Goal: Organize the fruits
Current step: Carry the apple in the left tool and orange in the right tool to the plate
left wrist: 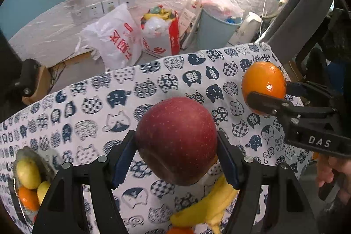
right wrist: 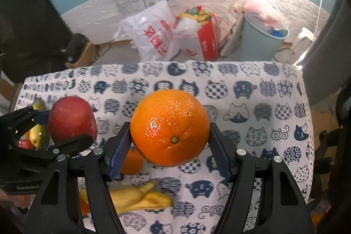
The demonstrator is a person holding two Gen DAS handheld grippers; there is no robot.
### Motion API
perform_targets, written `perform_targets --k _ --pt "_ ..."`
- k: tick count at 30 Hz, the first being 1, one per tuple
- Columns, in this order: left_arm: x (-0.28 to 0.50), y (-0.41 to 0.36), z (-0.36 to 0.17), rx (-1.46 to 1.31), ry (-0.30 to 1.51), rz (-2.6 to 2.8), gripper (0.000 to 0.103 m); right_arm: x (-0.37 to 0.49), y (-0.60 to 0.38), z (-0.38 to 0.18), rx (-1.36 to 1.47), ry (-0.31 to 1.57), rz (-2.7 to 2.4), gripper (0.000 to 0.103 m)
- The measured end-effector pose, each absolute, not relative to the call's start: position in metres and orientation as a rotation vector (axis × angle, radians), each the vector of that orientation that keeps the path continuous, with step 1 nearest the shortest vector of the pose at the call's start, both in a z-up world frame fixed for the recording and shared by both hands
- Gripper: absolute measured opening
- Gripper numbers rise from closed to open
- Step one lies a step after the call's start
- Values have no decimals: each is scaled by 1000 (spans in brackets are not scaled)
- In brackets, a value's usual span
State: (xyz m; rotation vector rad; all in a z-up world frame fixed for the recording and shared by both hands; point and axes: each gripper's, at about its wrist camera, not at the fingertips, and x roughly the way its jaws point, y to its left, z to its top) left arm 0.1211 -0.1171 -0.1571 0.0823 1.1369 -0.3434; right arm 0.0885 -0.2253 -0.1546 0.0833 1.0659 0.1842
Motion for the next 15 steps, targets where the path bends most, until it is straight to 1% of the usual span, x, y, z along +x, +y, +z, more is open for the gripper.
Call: perform_targets --k 6,15 --pt "102 -82 -141 57 1111 -318 72 84 -196 -140 71 1048 247 69" --pt "80 -26 -132 42 1088 -245 72 79 -143 -129 47 1038 339 69"
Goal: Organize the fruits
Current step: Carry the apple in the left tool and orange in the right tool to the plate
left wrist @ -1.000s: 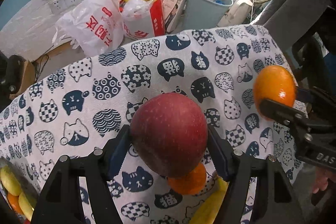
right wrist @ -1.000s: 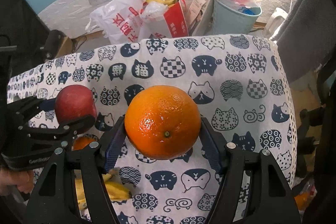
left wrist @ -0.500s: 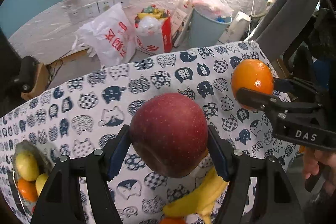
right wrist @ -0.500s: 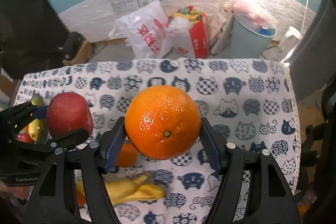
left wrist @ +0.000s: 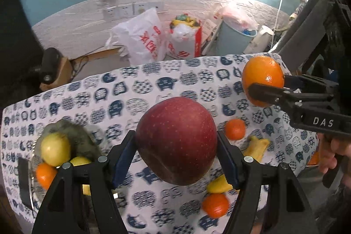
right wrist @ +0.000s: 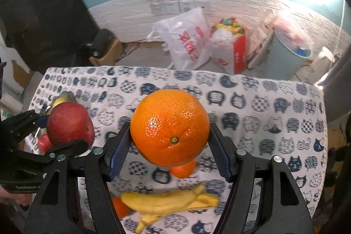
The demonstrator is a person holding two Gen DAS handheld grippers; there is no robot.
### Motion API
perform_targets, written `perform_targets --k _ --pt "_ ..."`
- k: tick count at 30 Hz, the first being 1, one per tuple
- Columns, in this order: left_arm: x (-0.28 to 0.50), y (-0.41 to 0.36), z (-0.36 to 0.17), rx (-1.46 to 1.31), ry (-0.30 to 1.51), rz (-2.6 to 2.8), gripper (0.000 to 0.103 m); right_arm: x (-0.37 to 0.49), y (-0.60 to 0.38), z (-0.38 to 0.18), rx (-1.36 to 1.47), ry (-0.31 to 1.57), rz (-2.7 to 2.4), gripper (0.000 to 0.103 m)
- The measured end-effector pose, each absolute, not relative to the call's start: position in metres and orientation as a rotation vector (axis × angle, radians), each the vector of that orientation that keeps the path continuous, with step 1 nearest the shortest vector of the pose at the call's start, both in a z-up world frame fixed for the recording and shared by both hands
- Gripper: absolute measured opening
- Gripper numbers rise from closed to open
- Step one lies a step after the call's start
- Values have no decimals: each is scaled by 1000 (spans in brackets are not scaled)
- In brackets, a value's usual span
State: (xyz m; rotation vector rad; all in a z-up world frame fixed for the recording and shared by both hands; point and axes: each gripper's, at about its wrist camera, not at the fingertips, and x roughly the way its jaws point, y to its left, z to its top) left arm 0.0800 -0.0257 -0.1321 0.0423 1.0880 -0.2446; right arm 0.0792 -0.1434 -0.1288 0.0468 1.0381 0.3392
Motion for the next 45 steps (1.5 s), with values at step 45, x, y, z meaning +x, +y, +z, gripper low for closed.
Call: perform_targets --k 45 --pt "33 178 -191 -244 1198 -9 72 64 52 -142 -121 1090 626 69"
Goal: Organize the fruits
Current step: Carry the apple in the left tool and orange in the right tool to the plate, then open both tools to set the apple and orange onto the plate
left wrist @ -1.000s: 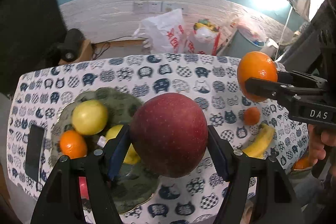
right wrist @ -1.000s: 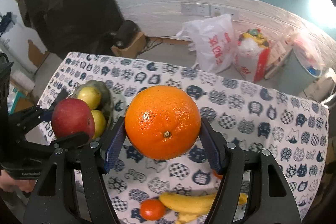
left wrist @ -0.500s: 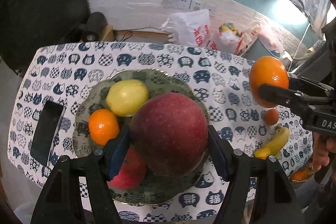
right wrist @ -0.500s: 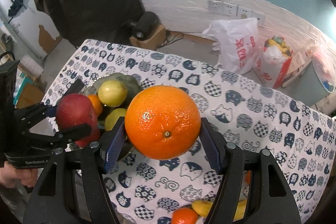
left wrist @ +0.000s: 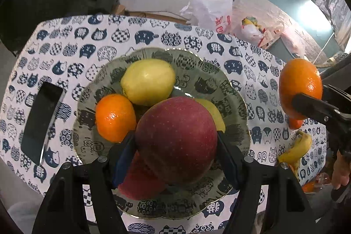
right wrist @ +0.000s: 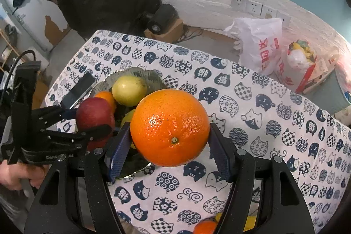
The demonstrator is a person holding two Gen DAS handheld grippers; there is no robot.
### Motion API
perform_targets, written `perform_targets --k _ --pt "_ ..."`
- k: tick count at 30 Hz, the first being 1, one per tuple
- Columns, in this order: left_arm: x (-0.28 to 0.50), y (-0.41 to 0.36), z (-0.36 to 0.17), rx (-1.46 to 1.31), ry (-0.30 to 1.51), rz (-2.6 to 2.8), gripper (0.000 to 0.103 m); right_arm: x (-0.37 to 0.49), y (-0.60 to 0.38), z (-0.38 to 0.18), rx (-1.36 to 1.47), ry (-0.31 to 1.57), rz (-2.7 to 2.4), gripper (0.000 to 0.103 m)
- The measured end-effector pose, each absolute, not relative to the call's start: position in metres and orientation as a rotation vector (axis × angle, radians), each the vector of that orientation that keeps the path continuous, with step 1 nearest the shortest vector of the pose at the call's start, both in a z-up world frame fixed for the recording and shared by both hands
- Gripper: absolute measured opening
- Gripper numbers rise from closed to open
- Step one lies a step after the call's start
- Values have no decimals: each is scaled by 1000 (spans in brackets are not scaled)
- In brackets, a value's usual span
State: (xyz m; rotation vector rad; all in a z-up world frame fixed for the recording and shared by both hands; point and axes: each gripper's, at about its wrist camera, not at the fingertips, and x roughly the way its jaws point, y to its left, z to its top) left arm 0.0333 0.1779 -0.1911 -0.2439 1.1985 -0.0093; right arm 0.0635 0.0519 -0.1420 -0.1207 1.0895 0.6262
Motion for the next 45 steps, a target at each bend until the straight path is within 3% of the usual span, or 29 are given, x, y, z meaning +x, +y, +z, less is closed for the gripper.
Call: perform_targets --k 11,13,45 --pt "41 181 -193 -227 1211 7 73 64 61 -147 -130 1104 635 69" --pt "39 183 -189 -217 1209 36 81 63 63 -149 -134 1108 639 69" --pt "-15 230 -168 -305 1186 109 81 6 145 -206 -271 1230 772 69"
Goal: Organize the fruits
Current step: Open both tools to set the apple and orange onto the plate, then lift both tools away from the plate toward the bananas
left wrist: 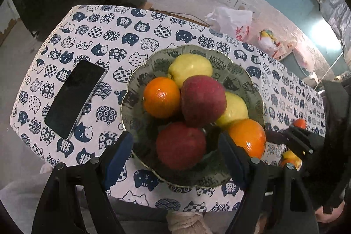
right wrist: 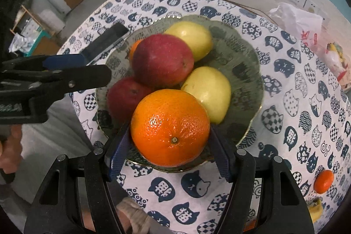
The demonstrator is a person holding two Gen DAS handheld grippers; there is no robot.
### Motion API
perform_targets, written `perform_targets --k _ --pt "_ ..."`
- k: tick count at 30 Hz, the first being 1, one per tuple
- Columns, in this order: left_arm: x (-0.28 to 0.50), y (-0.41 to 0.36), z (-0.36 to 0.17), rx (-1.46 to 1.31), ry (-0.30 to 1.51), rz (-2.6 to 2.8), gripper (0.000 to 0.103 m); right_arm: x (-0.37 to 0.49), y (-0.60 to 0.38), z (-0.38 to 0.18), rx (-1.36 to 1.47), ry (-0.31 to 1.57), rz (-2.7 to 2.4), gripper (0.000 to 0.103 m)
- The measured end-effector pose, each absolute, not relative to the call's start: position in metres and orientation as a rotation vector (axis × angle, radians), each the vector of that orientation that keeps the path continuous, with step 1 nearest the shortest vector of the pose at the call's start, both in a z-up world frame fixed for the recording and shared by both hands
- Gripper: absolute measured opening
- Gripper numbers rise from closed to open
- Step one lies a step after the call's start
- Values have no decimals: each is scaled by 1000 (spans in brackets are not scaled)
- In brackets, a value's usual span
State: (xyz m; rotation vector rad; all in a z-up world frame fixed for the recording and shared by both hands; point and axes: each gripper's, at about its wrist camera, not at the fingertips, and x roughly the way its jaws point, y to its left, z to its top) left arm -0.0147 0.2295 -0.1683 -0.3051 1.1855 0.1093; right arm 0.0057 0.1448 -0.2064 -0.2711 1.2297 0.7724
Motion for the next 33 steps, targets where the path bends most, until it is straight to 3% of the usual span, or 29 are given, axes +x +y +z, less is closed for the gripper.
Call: perform_targets --k 17,33 --pt "-31 227 -168 -265 1204 111 81 9 136 -185 -293 1178 732 72" --pt "-13 145 -153 -142 1216 -31 81 27 49 -148 -229 1143 593 72"
